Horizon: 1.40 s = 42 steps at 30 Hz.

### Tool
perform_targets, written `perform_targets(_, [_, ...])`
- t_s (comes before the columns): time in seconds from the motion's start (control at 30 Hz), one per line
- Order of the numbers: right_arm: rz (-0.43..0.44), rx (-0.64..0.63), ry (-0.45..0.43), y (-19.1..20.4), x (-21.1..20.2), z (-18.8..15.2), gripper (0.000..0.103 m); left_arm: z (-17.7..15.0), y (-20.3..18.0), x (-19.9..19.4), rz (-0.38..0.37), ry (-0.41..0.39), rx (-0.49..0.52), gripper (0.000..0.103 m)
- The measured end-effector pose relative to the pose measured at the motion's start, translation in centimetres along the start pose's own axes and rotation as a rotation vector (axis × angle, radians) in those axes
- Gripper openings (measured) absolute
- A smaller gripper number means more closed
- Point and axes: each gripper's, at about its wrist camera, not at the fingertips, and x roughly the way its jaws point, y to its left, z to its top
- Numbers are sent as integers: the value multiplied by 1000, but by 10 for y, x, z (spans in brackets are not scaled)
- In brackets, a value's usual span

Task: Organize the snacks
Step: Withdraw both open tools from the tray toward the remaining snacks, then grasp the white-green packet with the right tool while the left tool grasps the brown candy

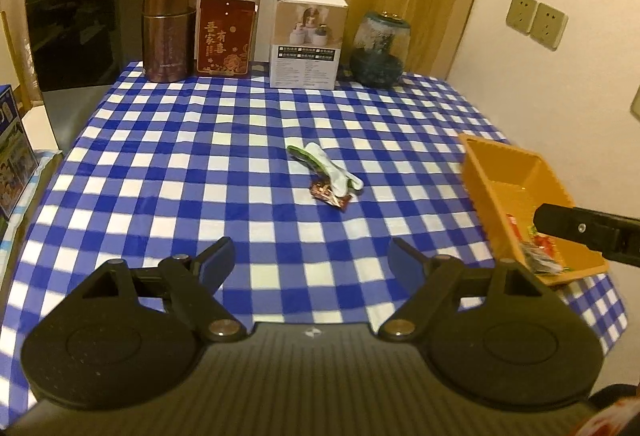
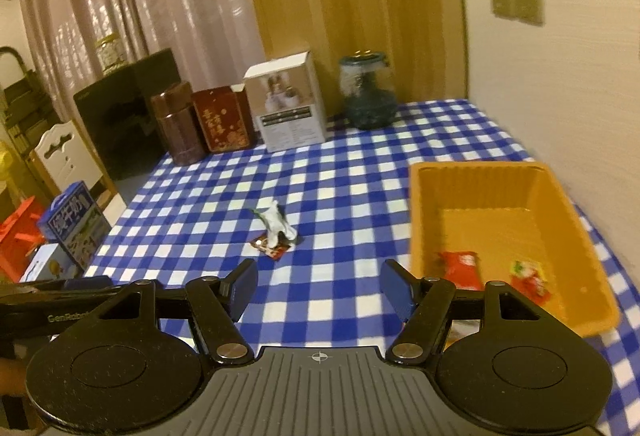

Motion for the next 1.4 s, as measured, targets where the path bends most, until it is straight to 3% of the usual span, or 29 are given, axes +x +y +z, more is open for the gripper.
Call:
perform_targets(0.4, [51, -76, 81, 13, 110, 22, 67, 20, 35, 85, 31, 35, 68, 81])
perform_targets(0.63, [77, -146, 117, 24, 167, 31, 67, 27, 48, 124, -21, 60, 63, 81])
perform_targets(0.77, [90, -177, 150, 25, 198, 34, 60, 31, 48, 142, -65, 80, 91, 81])
perform_targets(1.03, [129, -237, 203, 32, 250, 36, 54, 30, 51, 158, -49, 110, 117, 81])
perform_targets(1.33, [116, -291, 253, 43, 290, 36, 41, 28, 64, 166, -14, 118, 84, 81])
perform_targets(1.4, [114, -295, 257, 43, 294, 36, 34, 29, 66, 167, -14, 116, 74, 81])
